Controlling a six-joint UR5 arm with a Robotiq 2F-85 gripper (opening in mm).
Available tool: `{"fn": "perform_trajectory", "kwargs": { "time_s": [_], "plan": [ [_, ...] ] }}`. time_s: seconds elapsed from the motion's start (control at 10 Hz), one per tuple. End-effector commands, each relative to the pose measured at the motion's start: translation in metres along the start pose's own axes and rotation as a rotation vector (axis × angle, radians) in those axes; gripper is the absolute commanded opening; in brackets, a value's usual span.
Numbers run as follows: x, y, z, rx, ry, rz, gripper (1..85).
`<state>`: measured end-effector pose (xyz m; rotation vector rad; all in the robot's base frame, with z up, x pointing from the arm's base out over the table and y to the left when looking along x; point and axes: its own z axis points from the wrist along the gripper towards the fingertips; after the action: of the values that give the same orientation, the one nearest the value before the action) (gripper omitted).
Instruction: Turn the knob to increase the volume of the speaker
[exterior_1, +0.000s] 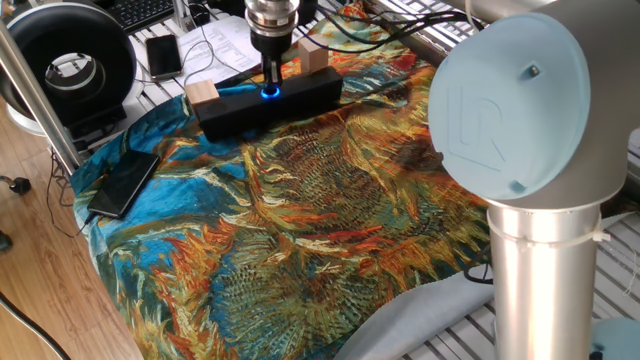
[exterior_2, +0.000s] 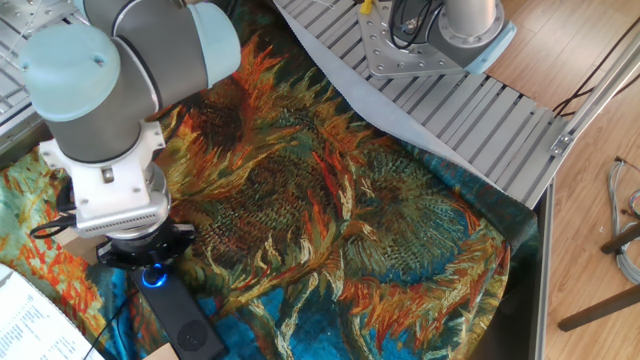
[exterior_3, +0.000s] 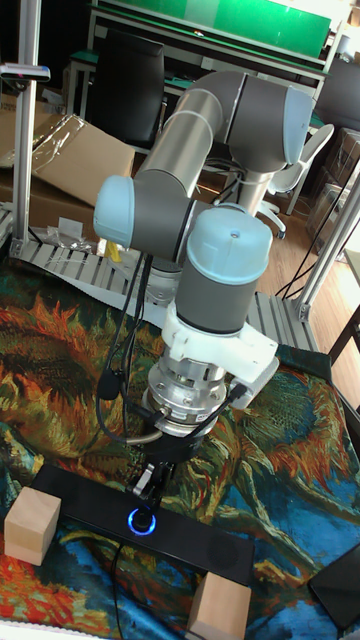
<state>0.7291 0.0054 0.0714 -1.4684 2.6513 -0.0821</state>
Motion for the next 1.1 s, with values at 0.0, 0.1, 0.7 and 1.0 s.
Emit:
{"fn": "perform_trajectory", "kwargs": {
  "time_s": [0.0,0.1,0.7,1.0],
  "plan": [
    [-0.002,0.007,-0.007,-0.027,-0.012,0.029,32.3],
    [-0.002,0.011,-0.009,-0.047,-0.015,0.056,33.0],
    [0.017,0.004,-0.025,-0.042,0.011,0.290,2.3],
    [0.016,0.005,-0.027,-0.055,0.007,0.379,2.3]
  ]
}}
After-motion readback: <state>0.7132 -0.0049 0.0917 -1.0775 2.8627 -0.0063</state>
